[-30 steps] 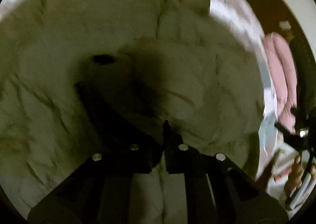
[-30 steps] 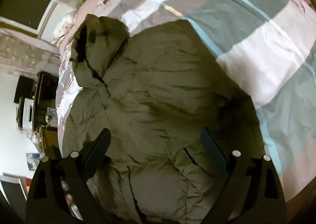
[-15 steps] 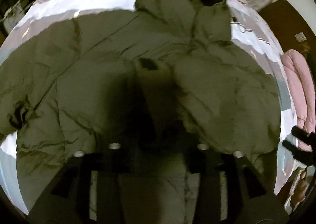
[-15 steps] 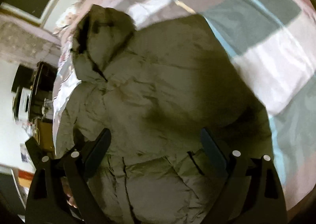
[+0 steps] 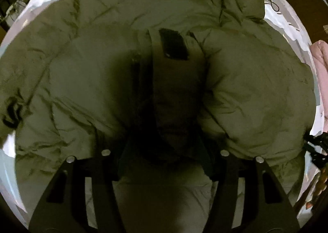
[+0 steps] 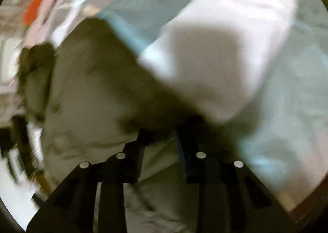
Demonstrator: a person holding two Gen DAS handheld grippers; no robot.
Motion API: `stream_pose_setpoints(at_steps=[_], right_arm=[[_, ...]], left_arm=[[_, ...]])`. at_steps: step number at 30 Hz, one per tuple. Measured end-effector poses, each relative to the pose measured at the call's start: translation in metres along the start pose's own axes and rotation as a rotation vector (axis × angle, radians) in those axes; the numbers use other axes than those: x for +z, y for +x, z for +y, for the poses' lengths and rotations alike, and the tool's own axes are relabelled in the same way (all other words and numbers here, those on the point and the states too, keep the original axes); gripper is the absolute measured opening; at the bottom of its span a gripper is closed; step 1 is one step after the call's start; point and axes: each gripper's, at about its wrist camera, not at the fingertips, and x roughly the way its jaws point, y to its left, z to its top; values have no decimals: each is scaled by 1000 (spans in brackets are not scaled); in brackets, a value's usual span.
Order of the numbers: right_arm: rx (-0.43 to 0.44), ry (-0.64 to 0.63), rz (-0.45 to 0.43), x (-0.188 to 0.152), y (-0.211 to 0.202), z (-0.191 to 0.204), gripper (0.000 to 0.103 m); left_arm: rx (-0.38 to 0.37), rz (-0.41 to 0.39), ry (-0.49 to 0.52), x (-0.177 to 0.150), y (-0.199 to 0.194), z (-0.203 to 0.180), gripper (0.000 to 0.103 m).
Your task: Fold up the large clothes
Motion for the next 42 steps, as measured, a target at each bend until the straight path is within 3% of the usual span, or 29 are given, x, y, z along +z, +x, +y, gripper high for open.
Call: stream_pose_setpoints(at_steps=[2, 3, 4, 7, 10, 12, 13, 15, 16, 18, 21, 24, 26, 28, 30, 32, 34, 36, 38, 39, 41, 42], right_arm=[[-87, 2, -123, 7, -27, -2, 32], [-66, -18, -177, 8, -38, 2, 32], [15, -62, -206, 9, -48, 11, 32], [148, -256, -190, -4, -50, 52, 32], [168, -415, -66, -29, -15, 87, 32], [102, -441, 26, -39, 15, 96, 31], [40, -437, 51, -40, 28, 96, 28], [-11, -414, 46, -32, 34, 92, 27], [-42, -387, 34, -24, 32, 87, 27], [-122, -342, -13, -10, 26, 75, 26], [-201, -284, -68, 6, 16, 60, 27], [-70, -300, -172, 10, -6, 70, 28], [-12, -397, -236, 3, -17, 90, 29], [-50, -453, -204, -3, -7, 96, 34], [-136, -424, -59, 0, 29, 89, 34], [-118, -362, 17, 2, 43, 76, 35], [-99, -330, -30, 11, 27, 77, 34], [-54, -337, -138, 16, 4, 82, 35], [-30, -377, -173, 19, -4, 90, 41], [-54, -392, -143, 18, 3, 91, 50], [-142, -428, -8, 11, 35, 85, 53], [-155, -432, 18, 9, 44, 84, 53]], left_arm=[[36, -22, -7, 1, -8, 2, 59], [50, -54, -29, 2, -17, 5, 59], [55, -79, -44, 3, -25, 5, 59], [56, -234, -42, 7, -59, 0, 58], [19, -305, 22, 6, -71, -18, 66], [-36, -265, 93, 3, -58, -37, 67], [-51, -209, 121, 2, -46, -44, 67], [-44, -89, 152, -3, -17, -48, 67], [-6, -55, 169, -4, -6, -49, 67], [64, -40, 201, -5, 5, -50, 68], [71, -31, 144, 1, 0, -41, 67], [-10, -99, 53, 6, -22, -33, 67], [-16, -150, 81, 8, -31, -39, 72], [27, -123, 127, 7, -22, -48, 76], [49, -14, 155, 6, 1, -53, 77], [84, -2, 217, 0, 10, -57, 78], [81, -19, 222, 3, 1, -57, 78], [27, -57, 173, 6, -12, -52, 79], [-13, -67, 125, 10, -16, -47, 82], [-4, -46, 118, 10, -13, -46, 83], [13, 18, 105, 10, 1, -43, 82], [1, 24, 90, 12, 0, -39, 82]])
